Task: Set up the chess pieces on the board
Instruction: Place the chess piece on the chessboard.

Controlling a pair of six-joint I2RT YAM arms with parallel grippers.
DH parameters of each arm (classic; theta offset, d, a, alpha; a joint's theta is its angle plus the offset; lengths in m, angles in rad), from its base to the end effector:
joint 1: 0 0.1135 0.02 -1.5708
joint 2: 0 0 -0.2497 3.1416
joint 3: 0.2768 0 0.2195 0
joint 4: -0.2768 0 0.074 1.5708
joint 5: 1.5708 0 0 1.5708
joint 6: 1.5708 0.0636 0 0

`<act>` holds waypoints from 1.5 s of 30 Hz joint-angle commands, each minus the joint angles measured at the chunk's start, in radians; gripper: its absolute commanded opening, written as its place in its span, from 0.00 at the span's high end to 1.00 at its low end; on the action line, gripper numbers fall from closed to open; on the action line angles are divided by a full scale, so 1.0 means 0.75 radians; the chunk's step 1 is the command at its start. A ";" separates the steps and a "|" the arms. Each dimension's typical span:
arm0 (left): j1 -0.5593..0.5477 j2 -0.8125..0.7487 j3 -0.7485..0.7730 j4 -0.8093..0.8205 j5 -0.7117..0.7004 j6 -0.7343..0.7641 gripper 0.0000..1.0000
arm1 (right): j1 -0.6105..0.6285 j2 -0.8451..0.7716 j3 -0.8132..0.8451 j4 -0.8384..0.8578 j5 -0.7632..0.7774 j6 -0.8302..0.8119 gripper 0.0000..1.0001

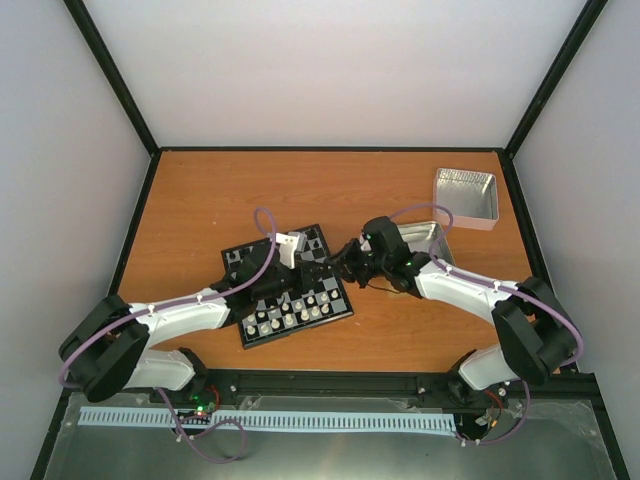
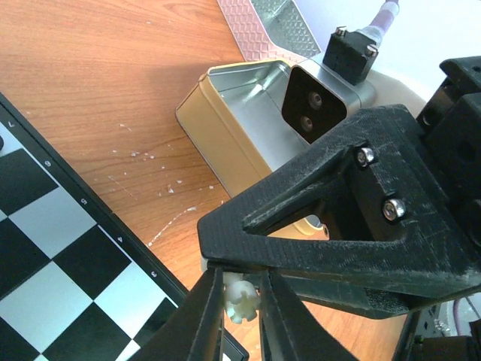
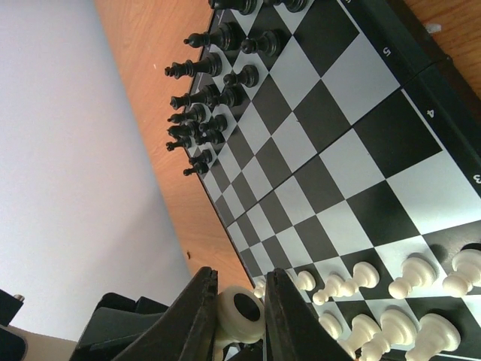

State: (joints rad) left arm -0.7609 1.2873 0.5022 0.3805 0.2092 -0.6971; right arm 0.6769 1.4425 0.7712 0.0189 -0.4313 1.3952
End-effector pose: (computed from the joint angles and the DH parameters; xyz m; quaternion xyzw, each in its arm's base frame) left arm 0.1843 -0.1938 0.1928 0.0839 0.8279 -0.4298 0.3504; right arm 0.2136 0.2058 0.1968 0.2190 0.8531 0.4703 0.0556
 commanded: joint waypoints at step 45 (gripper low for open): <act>-0.367 0.539 0.884 -1.376 -0.198 0.106 0.94 | -0.162 -0.718 -0.133 -0.683 0.980 -0.414 0.51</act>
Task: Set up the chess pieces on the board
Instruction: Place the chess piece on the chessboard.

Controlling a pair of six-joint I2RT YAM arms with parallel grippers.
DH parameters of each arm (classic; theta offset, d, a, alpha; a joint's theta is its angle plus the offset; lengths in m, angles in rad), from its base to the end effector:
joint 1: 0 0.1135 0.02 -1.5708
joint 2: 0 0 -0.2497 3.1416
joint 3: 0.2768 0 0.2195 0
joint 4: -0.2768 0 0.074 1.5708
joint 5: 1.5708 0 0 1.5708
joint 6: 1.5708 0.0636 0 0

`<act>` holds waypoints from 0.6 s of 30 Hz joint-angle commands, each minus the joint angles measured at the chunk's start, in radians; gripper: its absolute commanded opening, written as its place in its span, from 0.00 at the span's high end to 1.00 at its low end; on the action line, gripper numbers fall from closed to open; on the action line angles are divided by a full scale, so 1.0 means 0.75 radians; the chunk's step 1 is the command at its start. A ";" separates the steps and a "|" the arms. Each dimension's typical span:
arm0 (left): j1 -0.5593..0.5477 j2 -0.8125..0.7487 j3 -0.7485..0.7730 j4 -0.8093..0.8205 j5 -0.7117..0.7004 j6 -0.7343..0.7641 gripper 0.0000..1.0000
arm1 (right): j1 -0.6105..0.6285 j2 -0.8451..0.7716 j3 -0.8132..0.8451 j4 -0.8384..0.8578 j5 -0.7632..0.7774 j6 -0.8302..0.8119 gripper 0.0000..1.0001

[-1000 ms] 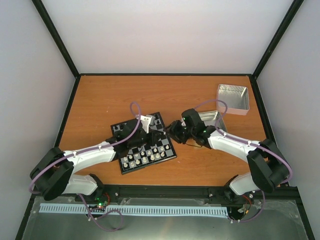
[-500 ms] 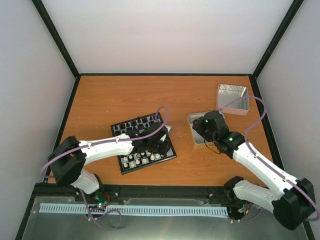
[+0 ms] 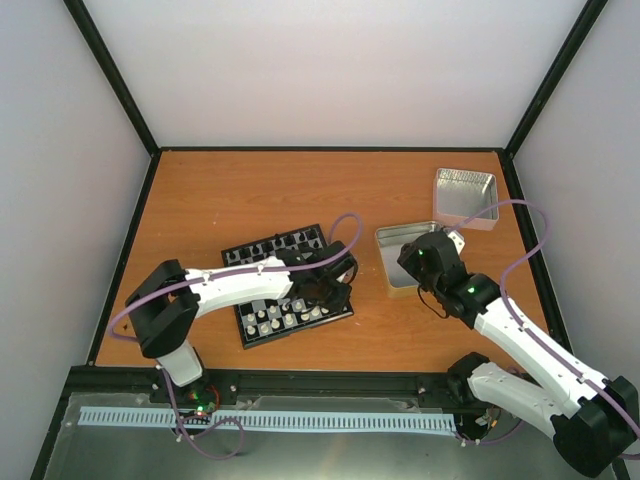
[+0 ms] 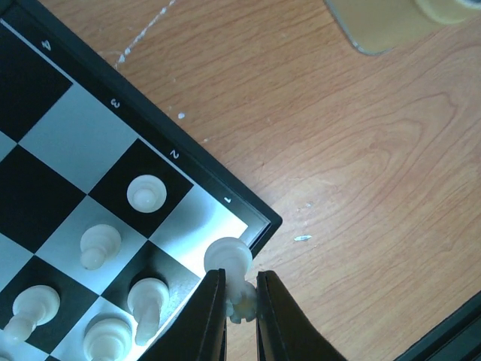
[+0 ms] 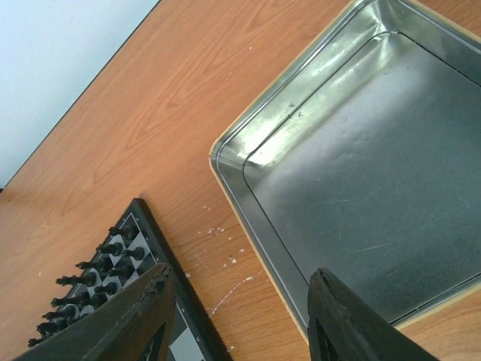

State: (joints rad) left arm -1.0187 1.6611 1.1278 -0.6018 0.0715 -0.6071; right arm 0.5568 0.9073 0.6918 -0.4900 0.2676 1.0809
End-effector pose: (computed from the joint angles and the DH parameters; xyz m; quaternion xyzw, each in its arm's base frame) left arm 0.1602 -0.2687 0.1819 0.2070 0.9536 -0.1809 0.1231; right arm 0.1688 0.0853 0.2359 0.2871 0.8545 0.2208 0.3723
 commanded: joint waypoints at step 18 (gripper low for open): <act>-0.030 0.147 0.087 -0.086 -0.096 -0.043 0.92 | -0.002 0.021 -0.039 0.016 0.024 0.015 0.51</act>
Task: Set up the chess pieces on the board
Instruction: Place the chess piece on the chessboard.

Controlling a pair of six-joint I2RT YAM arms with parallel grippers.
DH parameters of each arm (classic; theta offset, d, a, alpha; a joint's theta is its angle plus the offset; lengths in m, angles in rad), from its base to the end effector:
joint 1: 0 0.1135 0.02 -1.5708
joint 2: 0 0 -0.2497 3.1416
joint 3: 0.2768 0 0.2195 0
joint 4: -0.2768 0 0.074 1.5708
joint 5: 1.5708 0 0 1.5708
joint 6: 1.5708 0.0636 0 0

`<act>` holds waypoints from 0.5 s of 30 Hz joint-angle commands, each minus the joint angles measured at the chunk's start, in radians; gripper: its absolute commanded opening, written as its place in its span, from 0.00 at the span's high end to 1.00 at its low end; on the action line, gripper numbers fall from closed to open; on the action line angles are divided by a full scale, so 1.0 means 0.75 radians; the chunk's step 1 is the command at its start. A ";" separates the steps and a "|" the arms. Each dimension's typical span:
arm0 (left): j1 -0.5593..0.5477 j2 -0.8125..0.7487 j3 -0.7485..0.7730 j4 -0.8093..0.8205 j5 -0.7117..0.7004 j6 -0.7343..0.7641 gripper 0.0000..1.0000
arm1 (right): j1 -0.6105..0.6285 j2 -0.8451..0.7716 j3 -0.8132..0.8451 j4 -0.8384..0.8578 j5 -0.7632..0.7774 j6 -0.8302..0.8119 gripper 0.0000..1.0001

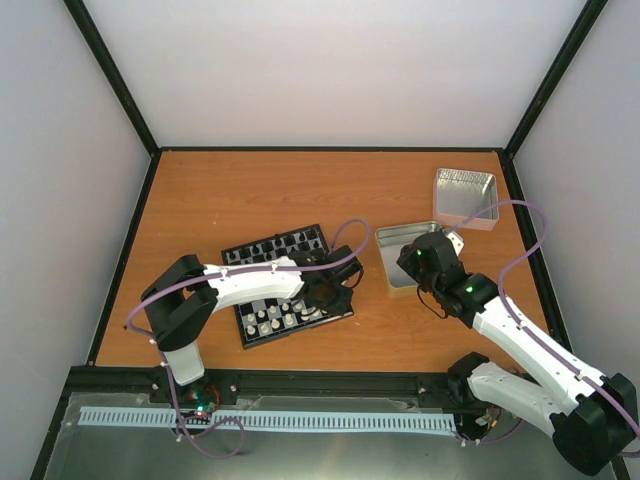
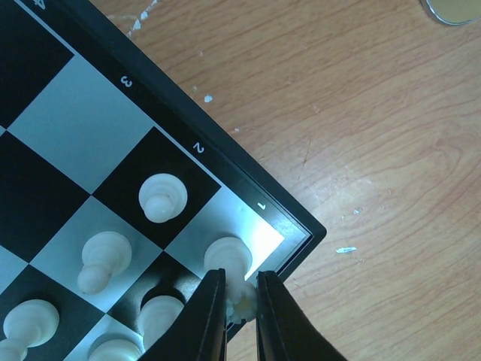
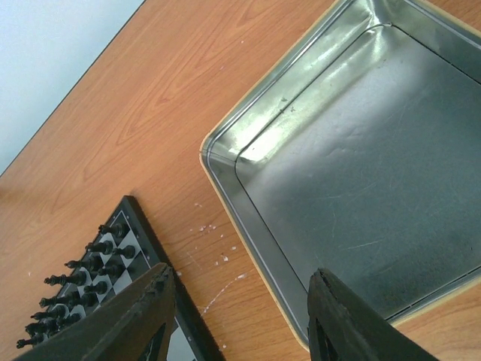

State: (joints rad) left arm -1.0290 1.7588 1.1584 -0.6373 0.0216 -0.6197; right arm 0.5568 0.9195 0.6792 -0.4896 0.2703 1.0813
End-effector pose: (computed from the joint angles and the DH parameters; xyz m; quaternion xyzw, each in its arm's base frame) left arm 0.1637 -0.2747 0.1590 0.2022 0.9652 -0.1289 0.1047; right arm 0.1693 0.0854 0.2299 0.2876 0.8594 0.2114 0.3661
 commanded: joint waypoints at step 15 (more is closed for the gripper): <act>-0.017 -0.057 0.142 -0.057 0.029 -0.010 0.65 | -0.002 -0.013 -0.017 0.014 0.014 0.013 0.51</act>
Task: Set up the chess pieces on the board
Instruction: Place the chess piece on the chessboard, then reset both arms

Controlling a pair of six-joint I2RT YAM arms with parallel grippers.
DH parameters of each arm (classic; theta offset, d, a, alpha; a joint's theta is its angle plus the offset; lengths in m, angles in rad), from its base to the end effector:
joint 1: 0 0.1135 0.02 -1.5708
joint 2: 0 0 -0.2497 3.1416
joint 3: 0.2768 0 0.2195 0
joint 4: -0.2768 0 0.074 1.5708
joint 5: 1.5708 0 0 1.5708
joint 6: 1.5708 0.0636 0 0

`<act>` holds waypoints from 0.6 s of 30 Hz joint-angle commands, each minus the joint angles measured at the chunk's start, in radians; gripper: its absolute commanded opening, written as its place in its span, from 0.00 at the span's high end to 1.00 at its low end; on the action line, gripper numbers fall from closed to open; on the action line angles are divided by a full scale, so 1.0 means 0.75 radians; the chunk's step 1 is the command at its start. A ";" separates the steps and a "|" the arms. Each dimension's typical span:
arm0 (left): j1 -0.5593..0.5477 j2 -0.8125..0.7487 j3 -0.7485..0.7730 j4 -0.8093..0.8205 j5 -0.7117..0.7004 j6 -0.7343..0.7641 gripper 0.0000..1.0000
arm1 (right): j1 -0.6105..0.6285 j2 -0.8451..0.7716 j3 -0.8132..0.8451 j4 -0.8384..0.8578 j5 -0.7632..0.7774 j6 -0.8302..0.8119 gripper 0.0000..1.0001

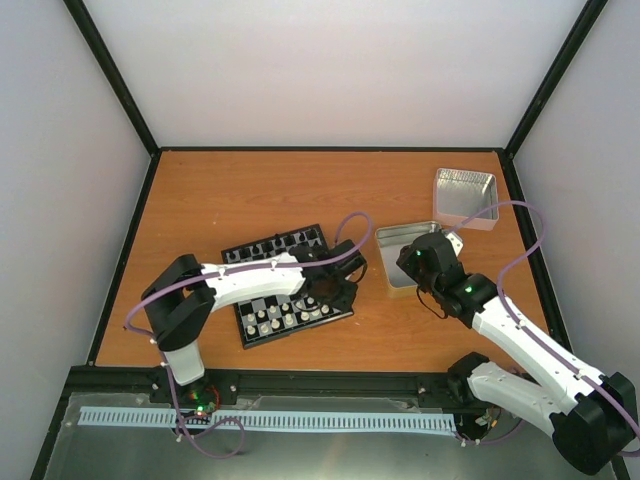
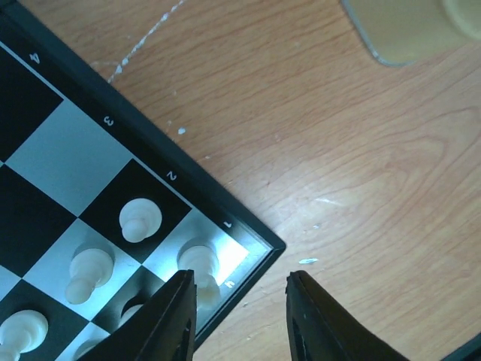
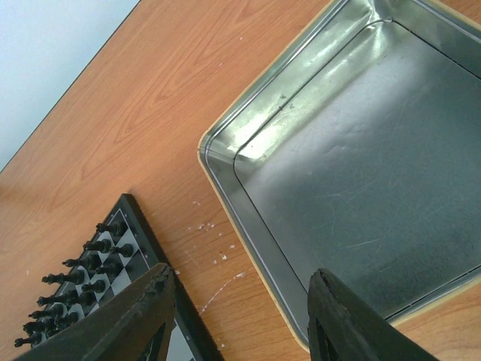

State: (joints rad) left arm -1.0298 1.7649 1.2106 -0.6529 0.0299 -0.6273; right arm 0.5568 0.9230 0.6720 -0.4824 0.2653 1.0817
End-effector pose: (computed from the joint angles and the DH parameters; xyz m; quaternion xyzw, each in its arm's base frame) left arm 0.1674 -0.2823 0.1698 0.1992 0.9630 -0.1432 0.1114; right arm 0.1695 0.0859 0.2277 0.2869 0.8606 0.2119 0.3634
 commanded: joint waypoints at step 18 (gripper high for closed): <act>-0.016 -1.184 -0.300 0.091 -0.500 0.052 0.03 | -0.002 -0.219 0.111 -0.189 0.154 -0.508 0.32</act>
State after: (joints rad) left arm -1.0298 1.0481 1.0191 -0.5850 -0.2115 -0.6167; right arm 0.5568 0.8402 0.6861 -0.5789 0.3038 0.8574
